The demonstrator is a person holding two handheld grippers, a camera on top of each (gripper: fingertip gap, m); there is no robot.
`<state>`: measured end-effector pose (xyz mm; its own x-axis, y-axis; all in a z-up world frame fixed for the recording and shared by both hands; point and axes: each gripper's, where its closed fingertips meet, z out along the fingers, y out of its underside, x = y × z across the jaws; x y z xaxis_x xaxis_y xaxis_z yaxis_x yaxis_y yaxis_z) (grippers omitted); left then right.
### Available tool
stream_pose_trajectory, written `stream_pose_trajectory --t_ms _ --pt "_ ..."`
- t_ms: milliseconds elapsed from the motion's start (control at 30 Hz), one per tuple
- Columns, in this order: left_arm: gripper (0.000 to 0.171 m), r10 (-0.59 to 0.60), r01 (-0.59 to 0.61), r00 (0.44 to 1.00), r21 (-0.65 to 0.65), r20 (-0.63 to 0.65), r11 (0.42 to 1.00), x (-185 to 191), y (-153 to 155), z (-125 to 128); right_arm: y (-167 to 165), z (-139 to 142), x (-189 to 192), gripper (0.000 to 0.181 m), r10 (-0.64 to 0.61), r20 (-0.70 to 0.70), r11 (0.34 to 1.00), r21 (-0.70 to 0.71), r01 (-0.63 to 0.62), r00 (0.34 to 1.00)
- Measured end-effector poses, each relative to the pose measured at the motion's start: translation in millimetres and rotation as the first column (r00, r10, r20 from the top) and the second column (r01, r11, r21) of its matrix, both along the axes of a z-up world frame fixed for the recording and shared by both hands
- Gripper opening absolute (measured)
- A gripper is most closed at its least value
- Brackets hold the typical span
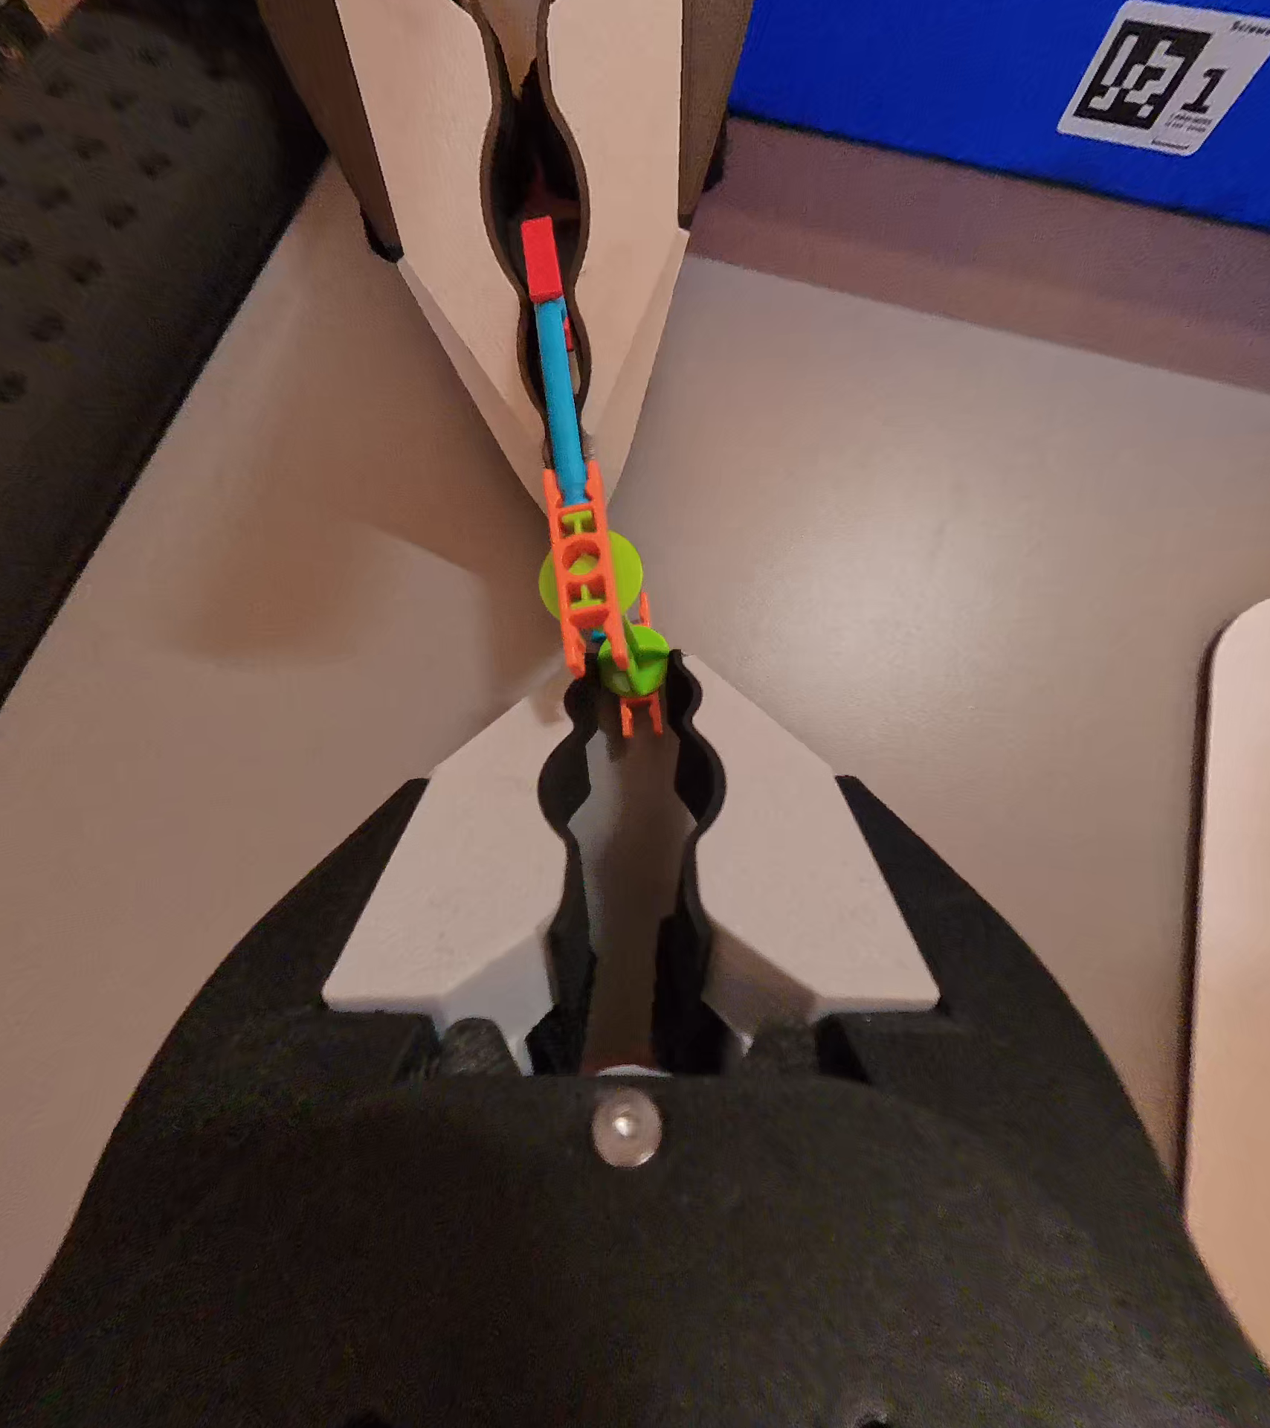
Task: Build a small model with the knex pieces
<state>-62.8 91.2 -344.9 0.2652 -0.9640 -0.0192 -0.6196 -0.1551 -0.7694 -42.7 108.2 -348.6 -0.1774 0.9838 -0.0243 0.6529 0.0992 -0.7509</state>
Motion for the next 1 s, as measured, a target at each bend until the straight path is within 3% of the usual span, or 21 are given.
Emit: stream_pose_trajectory --t_ms 133,700,1000 --pt "0.0 0.006 -0.006 1.0 0.012 -0.001 1.0 -0.2 1.4 1.0 0.0 3.1 1.2 0.013 0.001 -0.018 1.0 -0.032 -0.001 1.0" --pt "0.0 0.014 -0.016 1.0 0.074 0.027 0.997 7.3 -2.8 3.5 -5.6 -6.6 9.8 0.013 0.059 0.088 0.992 0.103 -0.068 0.994" --pt "0.0 0.079 -0.075 0.988 -0.032 0.134 0.997 7.0 -0.4 17.2 -3.5 -5.8 10.2 0.013 0.052 0.091 0.99 0.129 -0.064 0.994"
